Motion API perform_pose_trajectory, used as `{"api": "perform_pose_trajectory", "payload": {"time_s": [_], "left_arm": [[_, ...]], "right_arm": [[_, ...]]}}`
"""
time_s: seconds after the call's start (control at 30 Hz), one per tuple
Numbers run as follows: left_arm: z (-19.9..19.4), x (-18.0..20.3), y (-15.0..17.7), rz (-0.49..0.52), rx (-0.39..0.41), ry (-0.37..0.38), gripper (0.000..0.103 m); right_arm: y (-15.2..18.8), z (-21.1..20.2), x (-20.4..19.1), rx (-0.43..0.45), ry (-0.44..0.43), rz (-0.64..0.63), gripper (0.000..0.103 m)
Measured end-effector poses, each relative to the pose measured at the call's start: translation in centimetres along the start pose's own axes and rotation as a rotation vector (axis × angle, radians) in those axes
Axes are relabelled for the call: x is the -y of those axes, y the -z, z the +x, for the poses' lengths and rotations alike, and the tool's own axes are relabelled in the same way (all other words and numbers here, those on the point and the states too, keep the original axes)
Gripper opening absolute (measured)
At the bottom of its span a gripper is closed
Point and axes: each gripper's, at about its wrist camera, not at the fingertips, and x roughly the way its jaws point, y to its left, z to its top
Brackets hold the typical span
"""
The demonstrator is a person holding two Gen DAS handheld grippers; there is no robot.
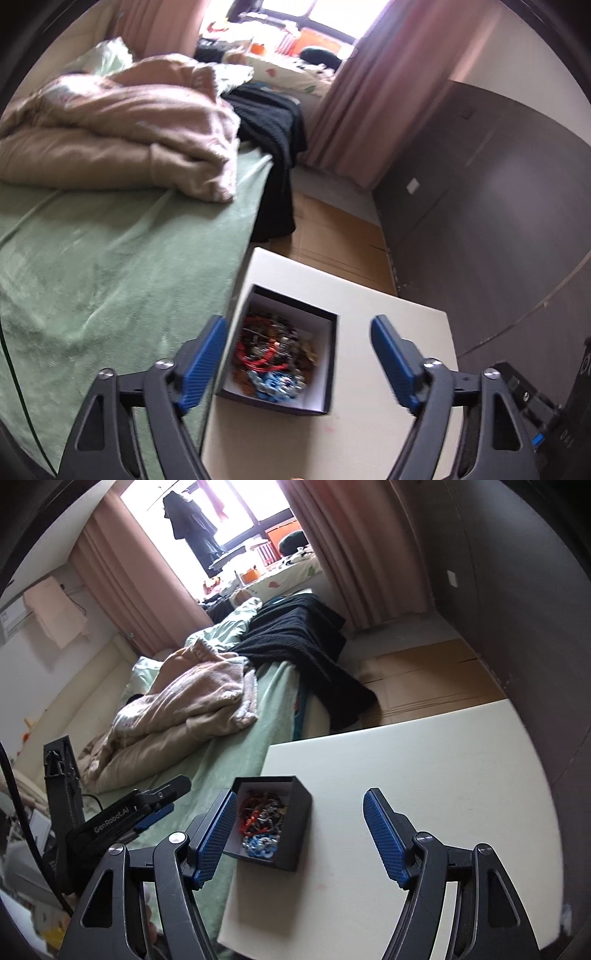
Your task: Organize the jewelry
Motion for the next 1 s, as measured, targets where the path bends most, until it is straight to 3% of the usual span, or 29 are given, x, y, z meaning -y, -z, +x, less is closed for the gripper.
{"api": "perform_pose_trajectory", "payload": {"time_s": [0.27, 0.4, 0.47, 0.57, 0.67, 0.77, 0.83, 1.0], "left_arm": [[-2.5, 3.7, 2.1, 0.122, 0.066, 0.019, 0.097], [-3.4, 5.1, 3.1, 0.175, 0.084, 0.049, 0.103], [-3.6, 5.9, 3.7, 0.217, 0.086, 0.041, 0.103], [-3.9, 6.7, 4.5, 0.253, 0.094, 0.043, 0.103], [-4.4, 7.1, 5.2, 0.272, 0.104, 0.038, 0.103], [-4.7, 7.4, 5.9, 0.276, 0.11, 0.052, 0.103], [-4.9, 7.9, 6.3, 0.293, 0.118, 0.046, 0.103], [-4.9, 8.9, 7.2, 0.346, 0.127, 0.054, 0.103]], "right_arm": [[1.7, -4.8, 1.8, 0.084, 0.131, -0.023, 0.081], [2.2, -6.2, 2.9, 0.098, 0.156, 0.008, 0.082], [2.7, -6.7, 3.3, 0.096, 0.181, 0.021, 0.084], [3.6, -7.4, 4.1, 0.073, 0.238, 0.045, 0.094], [3.8, -7.5, 4.3, 0.036, 0.285, 0.036, 0.095], [4.3, -7.7, 4.5, 0.021, 0.29, 0.031, 0.095], [4.6, -7.8, 4.7, 0.004, 0.288, 0.028, 0.102], [4.9, -8.0, 4.9, 0.0, 0.288, 0.03, 0.103]]}}
